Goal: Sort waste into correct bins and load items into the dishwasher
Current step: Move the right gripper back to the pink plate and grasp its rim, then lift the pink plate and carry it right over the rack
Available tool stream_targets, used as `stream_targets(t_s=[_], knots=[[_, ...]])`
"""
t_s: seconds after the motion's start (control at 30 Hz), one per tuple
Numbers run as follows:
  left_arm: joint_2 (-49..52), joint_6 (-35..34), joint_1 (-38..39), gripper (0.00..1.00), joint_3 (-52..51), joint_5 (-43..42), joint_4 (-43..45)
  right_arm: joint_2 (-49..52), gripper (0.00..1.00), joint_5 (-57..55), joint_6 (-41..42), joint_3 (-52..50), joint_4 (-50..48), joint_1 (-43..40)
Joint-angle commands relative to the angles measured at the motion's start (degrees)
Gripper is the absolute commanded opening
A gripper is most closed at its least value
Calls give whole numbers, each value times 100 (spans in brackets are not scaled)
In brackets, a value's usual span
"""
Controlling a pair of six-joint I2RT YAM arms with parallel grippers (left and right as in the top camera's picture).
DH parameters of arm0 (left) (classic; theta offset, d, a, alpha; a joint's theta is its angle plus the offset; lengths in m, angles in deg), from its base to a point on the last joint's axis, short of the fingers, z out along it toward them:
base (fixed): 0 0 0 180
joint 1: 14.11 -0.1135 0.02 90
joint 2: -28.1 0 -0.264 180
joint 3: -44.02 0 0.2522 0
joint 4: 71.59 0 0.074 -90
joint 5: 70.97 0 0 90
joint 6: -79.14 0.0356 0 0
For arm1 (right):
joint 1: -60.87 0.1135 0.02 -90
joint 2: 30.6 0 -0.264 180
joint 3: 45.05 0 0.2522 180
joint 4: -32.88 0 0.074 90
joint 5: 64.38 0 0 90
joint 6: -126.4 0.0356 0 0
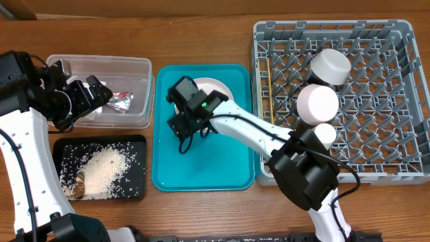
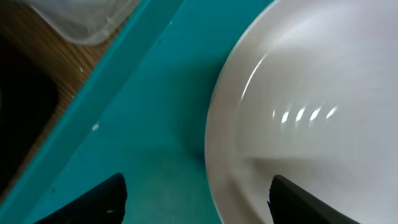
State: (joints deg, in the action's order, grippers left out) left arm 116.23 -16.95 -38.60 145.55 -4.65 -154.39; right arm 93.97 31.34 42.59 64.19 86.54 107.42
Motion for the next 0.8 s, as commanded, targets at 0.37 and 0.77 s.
stream_targets(t_s=[0.37, 0.77], knots=[[-42, -79, 13, 100, 98, 33, 9, -24, 52, -72, -645, -551, -328, -4], [-42, -79, 13, 100, 98, 33, 9, -28, 4, 17, -813, -525, -39, -4]])
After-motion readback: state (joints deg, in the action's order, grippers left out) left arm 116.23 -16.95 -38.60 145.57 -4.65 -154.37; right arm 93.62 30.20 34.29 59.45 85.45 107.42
